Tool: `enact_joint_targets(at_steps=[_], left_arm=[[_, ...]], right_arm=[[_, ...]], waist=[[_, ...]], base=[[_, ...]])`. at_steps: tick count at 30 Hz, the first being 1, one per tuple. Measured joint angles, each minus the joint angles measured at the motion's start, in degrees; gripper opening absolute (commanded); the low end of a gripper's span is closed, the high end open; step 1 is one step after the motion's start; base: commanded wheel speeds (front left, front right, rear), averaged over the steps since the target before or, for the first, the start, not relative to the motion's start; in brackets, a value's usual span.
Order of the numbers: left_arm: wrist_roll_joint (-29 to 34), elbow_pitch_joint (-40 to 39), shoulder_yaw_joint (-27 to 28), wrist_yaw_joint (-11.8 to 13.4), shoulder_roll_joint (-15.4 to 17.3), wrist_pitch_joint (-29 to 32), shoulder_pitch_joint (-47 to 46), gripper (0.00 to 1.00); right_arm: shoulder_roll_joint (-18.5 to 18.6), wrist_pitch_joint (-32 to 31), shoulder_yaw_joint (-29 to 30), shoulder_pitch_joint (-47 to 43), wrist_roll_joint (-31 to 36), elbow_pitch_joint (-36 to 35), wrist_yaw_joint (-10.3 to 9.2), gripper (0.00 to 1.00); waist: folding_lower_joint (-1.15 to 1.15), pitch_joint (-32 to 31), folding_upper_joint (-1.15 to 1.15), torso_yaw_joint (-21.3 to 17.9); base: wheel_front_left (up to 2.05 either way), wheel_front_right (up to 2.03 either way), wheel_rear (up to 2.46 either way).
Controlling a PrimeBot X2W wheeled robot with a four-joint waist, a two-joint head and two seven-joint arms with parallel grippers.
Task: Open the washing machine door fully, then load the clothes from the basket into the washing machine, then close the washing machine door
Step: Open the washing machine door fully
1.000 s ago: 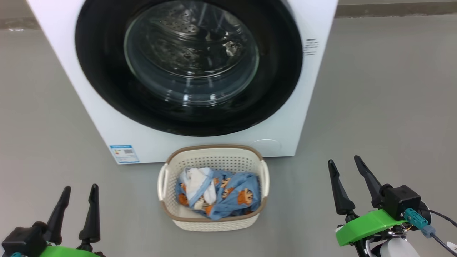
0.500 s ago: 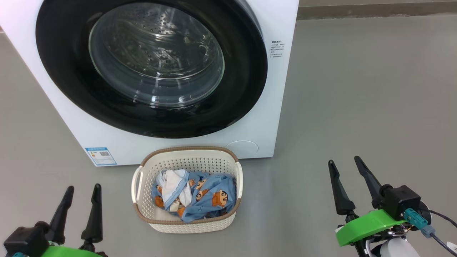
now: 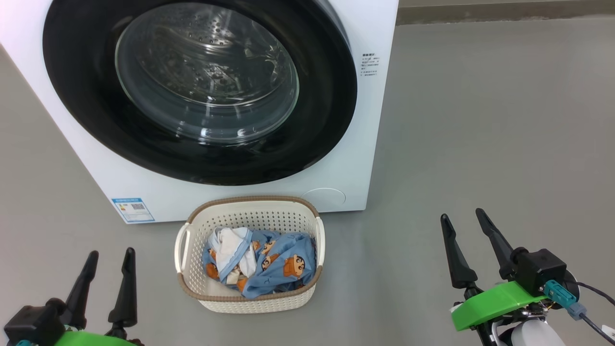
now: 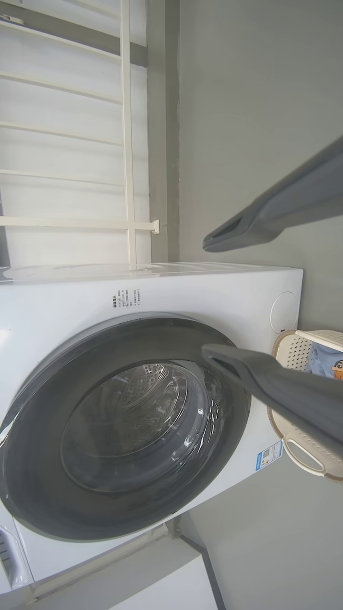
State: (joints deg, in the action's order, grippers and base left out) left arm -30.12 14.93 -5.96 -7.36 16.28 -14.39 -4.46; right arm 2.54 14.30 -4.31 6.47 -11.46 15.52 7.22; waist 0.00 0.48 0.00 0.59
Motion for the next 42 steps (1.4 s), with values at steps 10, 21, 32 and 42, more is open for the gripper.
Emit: enact_joint_targets(at_steps=[10, 21, 32, 42], left_arm=[[-0.1, 0.2, 0.1, 0.0, 0.2, 0.0, 0.0, 1.0], [-0.5, 0.2, 0.3, 0.0, 0.3, 0.0, 0.0, 1.0], [-1.9, 0.1, 0.5, 0.0, 1.3, 0.0, 0.0, 1.0], [-4.1, -1.1, 1.5, 0.0, 2.2, 0.0, -0.4, 1.0]], right_arm=[[0.0, 0.0, 0.0, 0.0, -0.2, -0.4, 0.0, 1.0], [0.0, 0.0, 0.6, 0.0, -2.2, -0.3, 0.0, 1.0], [0.0, 0.0, -0.1, 1.7, -2.5, -0.2, 0.0, 1.0], [0.0, 0.0, 1.3, 5.0, -2.4, -0.2, 0.0, 1.0]], waist=[[0.0, 0.4, 0.0, 0.2], [0.0, 0.9, 0.0, 0.5], [0.0, 2.6, 0.0, 0.7], [0.0, 5.6, 0.0, 1.8]], base=[[0.0, 0.0, 0.0], [0.0, 0.0, 0.0], [0.0, 0.0, 0.0], [0.0, 0.0, 0.0]])
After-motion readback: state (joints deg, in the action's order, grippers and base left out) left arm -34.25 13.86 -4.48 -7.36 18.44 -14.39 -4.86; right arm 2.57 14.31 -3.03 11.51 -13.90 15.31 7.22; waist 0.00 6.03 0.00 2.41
